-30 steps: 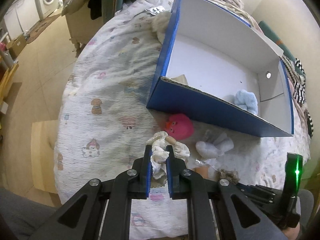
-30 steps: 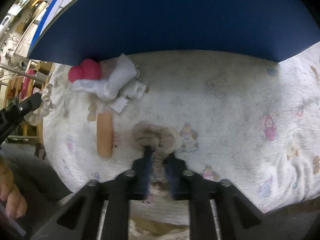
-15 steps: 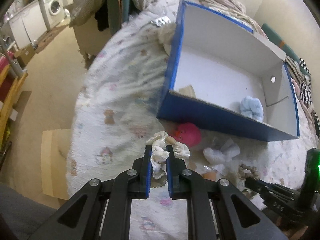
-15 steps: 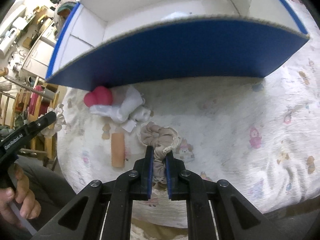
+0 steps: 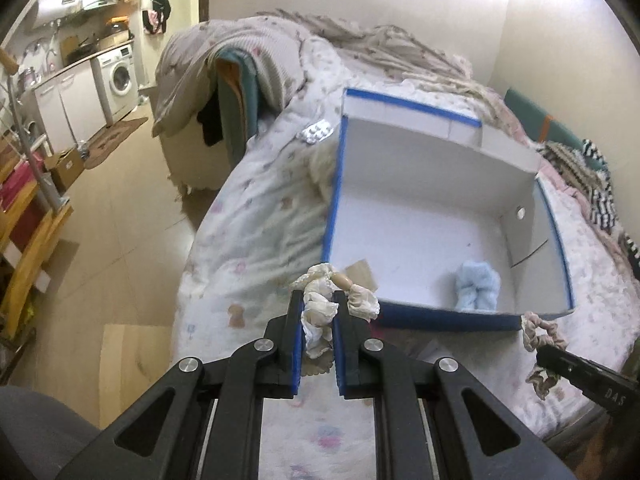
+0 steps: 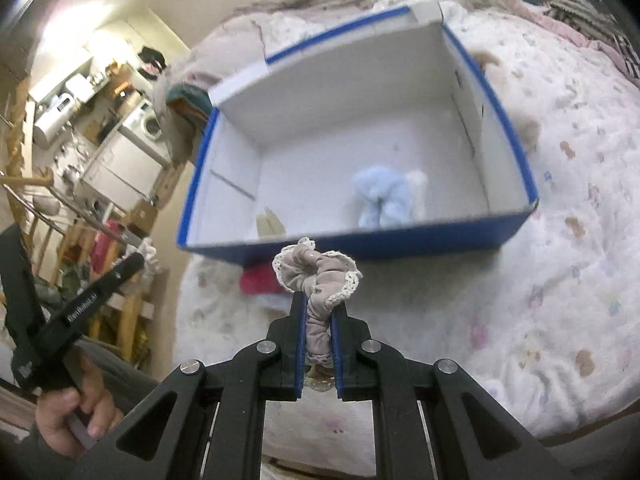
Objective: Organize soft objects
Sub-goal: 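Carry both scrunchies into the box and open both grippers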
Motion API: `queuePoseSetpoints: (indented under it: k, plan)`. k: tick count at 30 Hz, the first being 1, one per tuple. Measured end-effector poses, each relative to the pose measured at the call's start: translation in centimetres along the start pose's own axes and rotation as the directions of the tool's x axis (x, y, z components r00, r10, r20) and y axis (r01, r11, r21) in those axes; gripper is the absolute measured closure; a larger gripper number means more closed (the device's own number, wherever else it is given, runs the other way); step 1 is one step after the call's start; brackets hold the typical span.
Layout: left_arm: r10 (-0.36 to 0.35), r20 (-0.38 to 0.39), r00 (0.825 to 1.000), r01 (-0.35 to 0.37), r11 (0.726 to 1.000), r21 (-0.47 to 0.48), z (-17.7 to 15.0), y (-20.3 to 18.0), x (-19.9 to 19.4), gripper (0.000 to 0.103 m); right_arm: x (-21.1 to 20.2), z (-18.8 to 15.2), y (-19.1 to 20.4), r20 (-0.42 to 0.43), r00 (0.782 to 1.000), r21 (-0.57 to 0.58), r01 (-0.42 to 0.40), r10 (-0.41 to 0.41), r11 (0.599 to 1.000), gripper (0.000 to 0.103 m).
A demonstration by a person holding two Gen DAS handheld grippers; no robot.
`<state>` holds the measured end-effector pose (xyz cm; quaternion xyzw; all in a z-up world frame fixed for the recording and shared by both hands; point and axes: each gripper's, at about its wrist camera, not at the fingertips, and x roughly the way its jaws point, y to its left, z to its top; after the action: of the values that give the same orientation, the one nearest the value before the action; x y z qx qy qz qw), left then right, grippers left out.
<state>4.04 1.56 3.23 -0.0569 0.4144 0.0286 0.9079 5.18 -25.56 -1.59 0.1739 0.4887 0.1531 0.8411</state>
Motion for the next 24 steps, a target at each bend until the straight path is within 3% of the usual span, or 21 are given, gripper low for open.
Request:
queuePoseSetpoints:
  k: [8, 13, 17, 24]
  plan:
    - [-0.029, 0.02, 0.999, 0.03, 0.999, -0.036, 2.3, -0.4, -0.1, 0.091, -1.5, 3.4, -0.1, 0.084, 0.996, -0.028, -0.008, 0.011, 1.0, 0.09]
    - [-0.018, 0.053, 0.998, 0.017, 1.0, 0.016, 4.4, -1.3, 0.3, 0.091, -1.8, 5.6, -0.7, 0.133, 0.991, -0.065, 0.007, 0.002, 0.998, 0.09]
    - [-0.019, 0.051, 0.999, 0.017, 0.999, 0.033, 5.5, -1.7, 1.1, 0.091, -1.2, 6.8, -1.6, 0.141, 0.989, -0.033, -0.04, 0.044, 0.999, 0.09]
    - [-0.021, 0.021, 1.0, 0.02, 0.999, 0.045, 6.3, -2.7, 3.3, 0.091, 0.6, 8.4, -2.0, 0.137, 0.99, -0.027, -0.033, 0.037, 0.999, 0.09]
